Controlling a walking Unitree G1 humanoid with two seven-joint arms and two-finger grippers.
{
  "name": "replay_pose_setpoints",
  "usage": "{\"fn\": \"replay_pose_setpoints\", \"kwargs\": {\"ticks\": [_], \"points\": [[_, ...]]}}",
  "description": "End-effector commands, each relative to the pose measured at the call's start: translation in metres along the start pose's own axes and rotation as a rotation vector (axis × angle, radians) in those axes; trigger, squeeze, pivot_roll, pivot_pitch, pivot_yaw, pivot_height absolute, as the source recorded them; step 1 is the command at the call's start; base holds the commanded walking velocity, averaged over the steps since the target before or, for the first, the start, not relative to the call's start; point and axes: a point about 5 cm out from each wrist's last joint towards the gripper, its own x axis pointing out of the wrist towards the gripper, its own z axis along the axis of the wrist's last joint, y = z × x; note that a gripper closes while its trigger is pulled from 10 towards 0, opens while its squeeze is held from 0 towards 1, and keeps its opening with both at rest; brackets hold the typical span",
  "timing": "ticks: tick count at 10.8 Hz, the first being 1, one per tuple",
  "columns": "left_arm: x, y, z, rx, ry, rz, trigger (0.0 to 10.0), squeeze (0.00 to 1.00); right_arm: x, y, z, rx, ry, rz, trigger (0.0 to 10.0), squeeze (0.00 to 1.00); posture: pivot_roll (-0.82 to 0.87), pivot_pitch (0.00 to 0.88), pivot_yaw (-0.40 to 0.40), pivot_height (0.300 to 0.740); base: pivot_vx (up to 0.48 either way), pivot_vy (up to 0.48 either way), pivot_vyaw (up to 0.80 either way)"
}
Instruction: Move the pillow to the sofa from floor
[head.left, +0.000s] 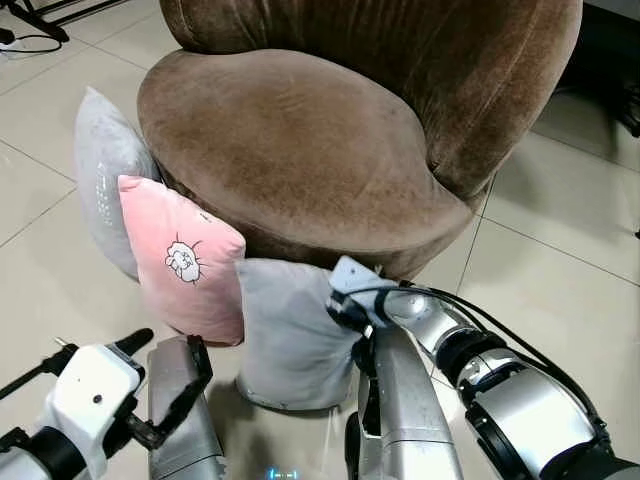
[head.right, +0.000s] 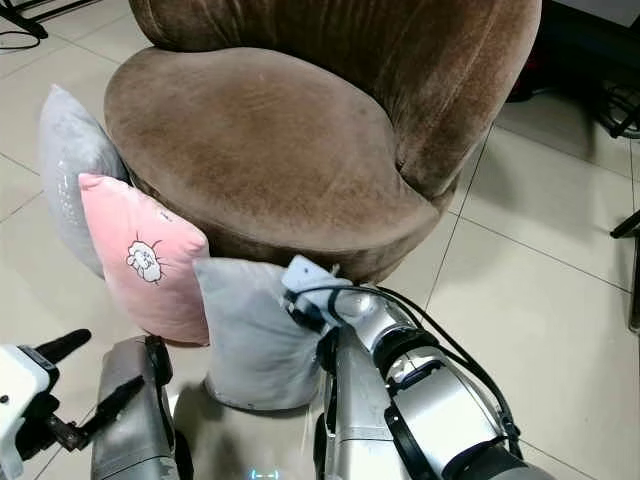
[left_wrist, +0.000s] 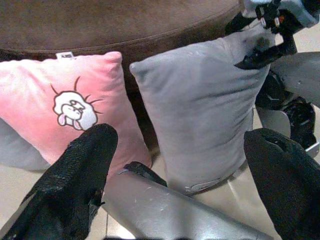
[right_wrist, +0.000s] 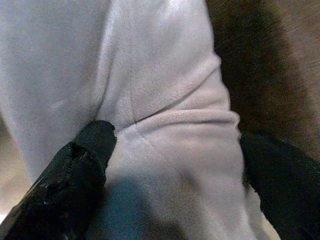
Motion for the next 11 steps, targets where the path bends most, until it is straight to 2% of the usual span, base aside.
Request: {"fn": "replay_pose_setpoints", "kwargs": {"ticks": [1,4,5,6,7,9,11], "points": [[0.0,-0.005,0.001,0.003,0.005,-0.031,10.0,0.0,0.0,0.014,-0.024,0.001,0.099,0.074,10.0,0.0,0.05,0.197,-0.118,0.47,0.0,0.0,0.0],[0.0,-0.01,-0.003,-0.003,0.03,-0.093,10.0,0.0,0.0,0.037,-0.044,-0.109,0.209,0.201,10.0,0.0,0.06,0.181,-0.12,0.47,0.0,0.0,0.0],[-0.001,-0.012,-0.004,-0.005,0.037,-0.103,10.0,0.0,0.0,0.042,-0.046,-0.149,0.223,0.227,9.4,0.0,0.06,0.18,-0.121,0.47,0.0,0.0,0.0],[-0.001,-0.012,-0.006,-0.003,0.045,-0.113,10.0,0.0,0.001,0.046,-0.048,-0.191,0.232,0.245,0.5,0.0,0.06,0.177,-0.122,0.47,0.0,0.0,0.0],[-0.001,-0.013,-0.007,-0.002,0.046,-0.117,10.0,0.0,0.002,0.048,-0.047,-0.209,0.228,0.254,0.0,0.0,0.06,0.175,-0.121,0.47,0.0,0.0,0.0],[0.001,-0.013,-0.007,0.001,0.043,-0.121,10.0,0.0,0.003,0.053,-0.045,-0.254,0.219,0.262,0.0,0.0,0.06,0.167,-0.122,0.47,0.0,0.0,0.0],[0.002,-0.013,-0.007,0.003,0.039,-0.12,10.0,0.0,0.004,0.053,-0.044,-0.244,0.209,0.252,0.0,0.0,0.06,0.164,-0.121,0.47,0.0,0.0,0.0]]}}
